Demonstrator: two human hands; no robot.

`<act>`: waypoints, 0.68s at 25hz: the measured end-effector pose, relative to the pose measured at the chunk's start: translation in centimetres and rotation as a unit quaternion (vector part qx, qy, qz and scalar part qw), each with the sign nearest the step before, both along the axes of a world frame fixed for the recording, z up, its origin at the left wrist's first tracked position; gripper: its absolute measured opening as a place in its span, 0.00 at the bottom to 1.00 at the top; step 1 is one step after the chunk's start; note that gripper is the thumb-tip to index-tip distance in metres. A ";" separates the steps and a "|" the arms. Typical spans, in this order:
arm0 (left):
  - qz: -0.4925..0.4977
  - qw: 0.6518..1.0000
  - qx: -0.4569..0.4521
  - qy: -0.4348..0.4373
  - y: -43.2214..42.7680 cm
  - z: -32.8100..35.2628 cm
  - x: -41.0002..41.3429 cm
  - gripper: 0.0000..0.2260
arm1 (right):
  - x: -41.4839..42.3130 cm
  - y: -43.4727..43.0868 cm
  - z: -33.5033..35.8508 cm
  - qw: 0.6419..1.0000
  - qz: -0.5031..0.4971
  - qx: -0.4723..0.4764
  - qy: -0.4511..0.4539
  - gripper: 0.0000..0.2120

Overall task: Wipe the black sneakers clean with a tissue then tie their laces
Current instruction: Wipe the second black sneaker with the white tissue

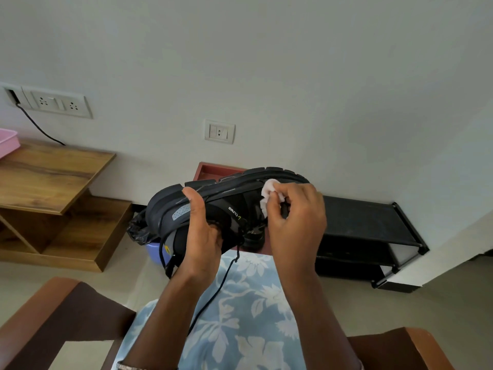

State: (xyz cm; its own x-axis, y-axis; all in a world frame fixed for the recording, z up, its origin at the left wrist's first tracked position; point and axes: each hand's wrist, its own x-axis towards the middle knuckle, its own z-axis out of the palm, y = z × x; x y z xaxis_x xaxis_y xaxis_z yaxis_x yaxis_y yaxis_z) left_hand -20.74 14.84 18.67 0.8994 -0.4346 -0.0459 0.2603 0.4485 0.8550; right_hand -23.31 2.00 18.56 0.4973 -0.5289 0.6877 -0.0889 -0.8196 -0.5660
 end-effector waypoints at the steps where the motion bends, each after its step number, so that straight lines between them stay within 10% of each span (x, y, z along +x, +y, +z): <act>1: -0.001 1.000 0.003 0.000 0.0 0.0 0.0 0.36 | -0.2 0.4 -0.1 1.000 0.012 0.007 0.008 0.02; 5: -0.001 1.000 0.003 0.022 0.3 -0.3 0.2 0.41 | -2.3 3.3 -0.4 0.980 0.182 0.076 0.038 0.04; 12: 0.014 1.000 -0.025 0.008 -0.1 -0.2 0.0 0.37 | -0.4 0.7 -0.5 1.000 0.004 0.001 0.019 0.02; 17: -0.012 1.000 0.009 -0.002 0.4 -0.5 0.2 0.37 | -2.3 5.8 -0.6 0.989 0.145 0.035 0.020 0.05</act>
State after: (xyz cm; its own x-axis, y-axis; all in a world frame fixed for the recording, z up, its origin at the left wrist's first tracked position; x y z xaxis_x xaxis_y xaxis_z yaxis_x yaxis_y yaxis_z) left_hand -20.50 15.24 18.14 0.8890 -0.4551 -0.0506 0.2676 0.4268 0.8638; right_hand -25.63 7.82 17.92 0.6606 -0.4056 0.6317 0.1208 -0.7731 -0.6227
